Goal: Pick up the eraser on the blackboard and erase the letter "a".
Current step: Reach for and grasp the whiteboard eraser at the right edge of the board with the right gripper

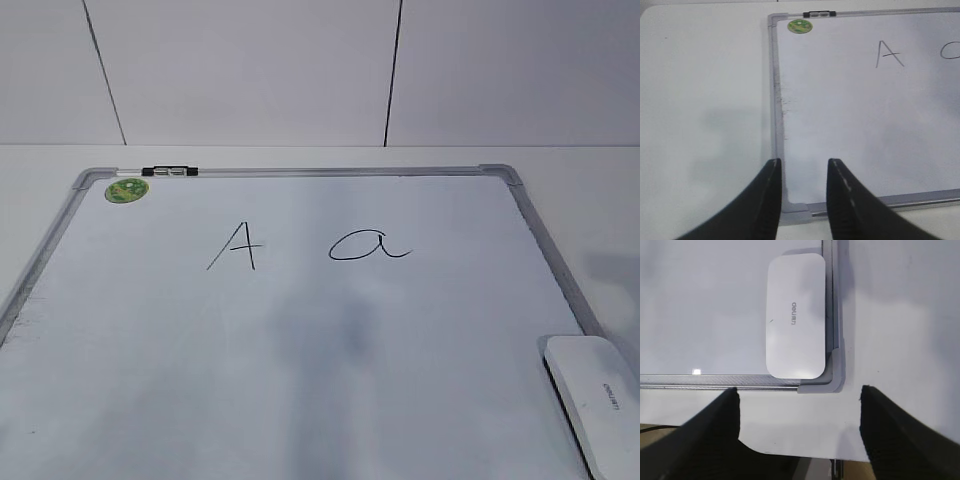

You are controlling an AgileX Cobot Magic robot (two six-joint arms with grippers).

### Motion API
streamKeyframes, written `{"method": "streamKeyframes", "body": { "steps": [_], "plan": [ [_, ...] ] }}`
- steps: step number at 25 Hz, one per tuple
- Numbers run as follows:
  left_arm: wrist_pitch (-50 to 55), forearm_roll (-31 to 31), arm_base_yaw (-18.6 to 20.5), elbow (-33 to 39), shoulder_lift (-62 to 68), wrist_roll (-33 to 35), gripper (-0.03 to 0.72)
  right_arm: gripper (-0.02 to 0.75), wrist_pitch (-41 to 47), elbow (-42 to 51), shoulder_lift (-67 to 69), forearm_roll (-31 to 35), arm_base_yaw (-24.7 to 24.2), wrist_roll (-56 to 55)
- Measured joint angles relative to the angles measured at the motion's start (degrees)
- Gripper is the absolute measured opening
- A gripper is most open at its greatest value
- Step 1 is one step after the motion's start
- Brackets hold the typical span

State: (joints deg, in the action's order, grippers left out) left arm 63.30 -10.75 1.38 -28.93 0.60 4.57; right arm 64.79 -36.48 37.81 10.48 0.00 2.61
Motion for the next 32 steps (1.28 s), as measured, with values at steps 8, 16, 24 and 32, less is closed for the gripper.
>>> {"method": "streamKeyframes", "body": {
  "steps": [8, 16, 24, 32],
  "plan": [
    [-0.14, -2.67, 0.0, 0.0, 0.0, 0.0, 0.236, 0.592, 2.33, -2.84, 6.64, 0.0, 0.0, 0.91],
    [-0.14, -2.67, 0.0, 0.0, 0.0, 0.0, 0.235, 0.592, 4.88, -8.52, 16.31, 0.57, 0.0, 1.43],
    [-0.23, -2.76, 0.0, 0.0, 0.0, 0.0, 0.239, 0.592, 5.41, -10.95, 23.73, 1.98, 0.0, 1.52],
    [-0.23, -2.76, 0.0, 0.0, 0.0, 0.0, 0.239, 0.592, 3.61, -10.95, 28.31, 1.81, 0.0, 1.52]
  ]
}}
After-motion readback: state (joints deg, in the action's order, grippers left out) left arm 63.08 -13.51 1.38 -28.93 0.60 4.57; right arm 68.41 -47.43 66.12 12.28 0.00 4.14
